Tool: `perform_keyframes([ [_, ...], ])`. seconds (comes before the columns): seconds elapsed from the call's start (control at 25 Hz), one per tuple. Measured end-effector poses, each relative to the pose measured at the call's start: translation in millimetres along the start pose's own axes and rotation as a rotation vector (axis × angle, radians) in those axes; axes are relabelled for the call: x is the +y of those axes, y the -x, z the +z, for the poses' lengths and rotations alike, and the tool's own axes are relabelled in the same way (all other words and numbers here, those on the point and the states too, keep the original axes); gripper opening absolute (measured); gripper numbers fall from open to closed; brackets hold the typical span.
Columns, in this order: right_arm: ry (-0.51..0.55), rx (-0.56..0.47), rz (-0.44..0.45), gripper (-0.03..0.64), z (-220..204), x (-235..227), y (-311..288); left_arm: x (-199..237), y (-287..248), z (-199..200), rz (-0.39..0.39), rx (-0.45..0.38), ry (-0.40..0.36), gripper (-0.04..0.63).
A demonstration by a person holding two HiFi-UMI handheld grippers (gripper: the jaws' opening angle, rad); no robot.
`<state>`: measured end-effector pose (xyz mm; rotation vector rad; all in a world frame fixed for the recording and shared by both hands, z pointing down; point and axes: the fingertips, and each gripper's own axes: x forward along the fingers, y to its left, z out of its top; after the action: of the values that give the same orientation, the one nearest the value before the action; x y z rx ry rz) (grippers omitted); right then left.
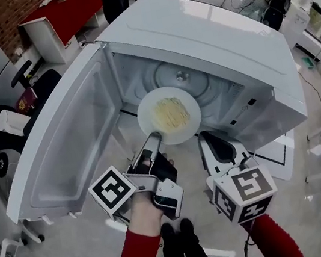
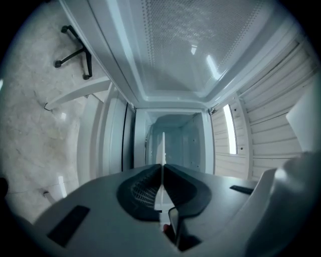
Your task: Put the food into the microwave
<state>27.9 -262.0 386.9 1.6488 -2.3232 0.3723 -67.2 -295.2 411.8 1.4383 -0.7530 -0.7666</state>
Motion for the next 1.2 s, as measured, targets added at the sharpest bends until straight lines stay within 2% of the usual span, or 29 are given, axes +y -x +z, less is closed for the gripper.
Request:
perform_keyframes([
  [0.44, 0.01, 0.0, -0.033, 0.014, 1, -19, -36, 7, -51, 22, 0.001, -0.004, -0.058, 0.025],
  [0.68, 0.006, 0.014, -0.041, 0.014, 3, -23, -47, 8, -80, 26, 0.046, 0.012, -0.112, 0.025],
  [1.2, 0.013, 0.012, -0.078, 0.014, 25, -37, -45, 6, -127, 26, 0.148, 0.061, -0.167, 0.026],
])
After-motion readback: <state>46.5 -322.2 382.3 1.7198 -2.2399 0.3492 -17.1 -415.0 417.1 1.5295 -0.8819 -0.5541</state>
